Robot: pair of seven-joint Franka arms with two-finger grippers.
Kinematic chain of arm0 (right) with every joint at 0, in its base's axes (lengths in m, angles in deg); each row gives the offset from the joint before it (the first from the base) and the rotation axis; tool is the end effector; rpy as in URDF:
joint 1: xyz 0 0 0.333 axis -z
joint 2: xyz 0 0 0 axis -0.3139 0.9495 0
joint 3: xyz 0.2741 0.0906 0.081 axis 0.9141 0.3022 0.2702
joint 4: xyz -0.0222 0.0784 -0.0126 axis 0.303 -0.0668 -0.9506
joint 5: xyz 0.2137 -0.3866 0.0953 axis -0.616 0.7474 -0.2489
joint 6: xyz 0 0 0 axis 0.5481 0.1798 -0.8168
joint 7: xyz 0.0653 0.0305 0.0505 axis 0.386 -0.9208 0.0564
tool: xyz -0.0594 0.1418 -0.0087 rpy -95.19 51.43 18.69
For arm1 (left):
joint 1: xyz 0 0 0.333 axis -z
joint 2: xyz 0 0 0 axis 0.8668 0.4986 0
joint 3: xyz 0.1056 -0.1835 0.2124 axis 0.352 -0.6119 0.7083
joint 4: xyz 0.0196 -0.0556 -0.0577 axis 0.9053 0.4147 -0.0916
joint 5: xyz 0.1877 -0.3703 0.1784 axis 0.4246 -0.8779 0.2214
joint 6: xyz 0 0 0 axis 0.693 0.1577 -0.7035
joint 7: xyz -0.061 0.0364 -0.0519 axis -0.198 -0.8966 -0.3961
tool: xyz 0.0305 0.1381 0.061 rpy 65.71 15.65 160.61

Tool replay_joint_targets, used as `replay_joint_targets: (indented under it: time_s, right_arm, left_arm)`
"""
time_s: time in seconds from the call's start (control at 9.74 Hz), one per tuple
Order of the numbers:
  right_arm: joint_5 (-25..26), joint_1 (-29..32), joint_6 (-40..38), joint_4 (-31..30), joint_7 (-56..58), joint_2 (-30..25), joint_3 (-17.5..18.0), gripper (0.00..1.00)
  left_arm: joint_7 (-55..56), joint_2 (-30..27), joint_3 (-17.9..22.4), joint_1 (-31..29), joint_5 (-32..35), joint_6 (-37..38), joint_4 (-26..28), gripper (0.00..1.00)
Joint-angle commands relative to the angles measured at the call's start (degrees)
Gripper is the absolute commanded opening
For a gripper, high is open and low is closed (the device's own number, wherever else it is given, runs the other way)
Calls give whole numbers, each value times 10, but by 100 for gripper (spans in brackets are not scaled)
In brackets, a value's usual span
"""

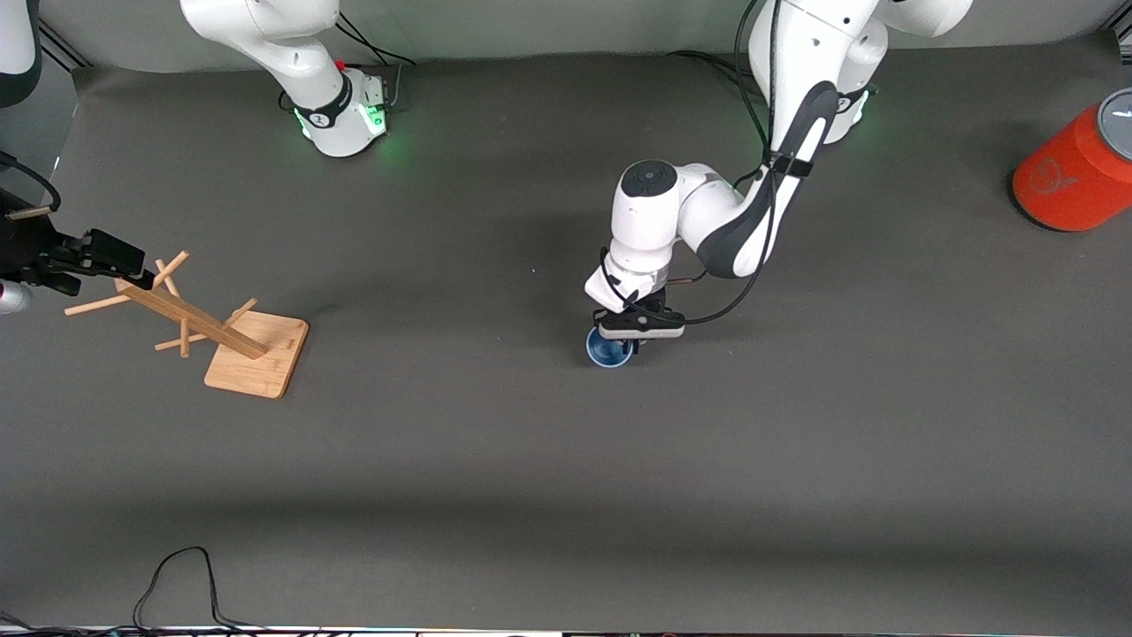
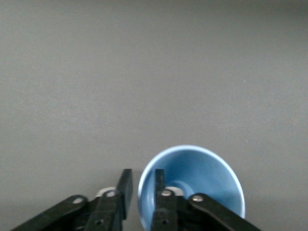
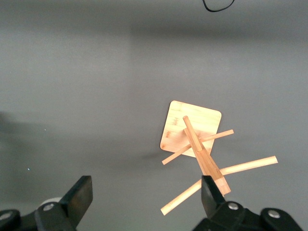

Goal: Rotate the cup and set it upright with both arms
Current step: 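Lower the upright blue cup onto the table with the left gripper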

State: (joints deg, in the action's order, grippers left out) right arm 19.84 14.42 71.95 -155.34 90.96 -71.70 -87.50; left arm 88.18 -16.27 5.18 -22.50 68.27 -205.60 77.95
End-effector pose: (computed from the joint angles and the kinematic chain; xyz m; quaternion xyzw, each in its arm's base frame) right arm 0.6305 -0.0248 0.5434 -0.9998 -0.0133 -0.0015 0.0115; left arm 0.5283 -0.4476 0.1475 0.9843 0.0228 0.1732 0.0240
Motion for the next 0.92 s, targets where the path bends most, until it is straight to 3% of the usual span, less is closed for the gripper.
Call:
replay_joint_targets:
  time_s: [0.0, 0.82]
  right_arm:
    - [7, -2, -8, 10, 12, 4, -1, 100]
    - [7, -3, -8, 12, 10, 3, -1, 100]
  left_arm:
    - [17, 1, 8, 6, 12, 0, -4, 100]
    - [-4, -28, 8, -9, 5, 42, -23, 100]
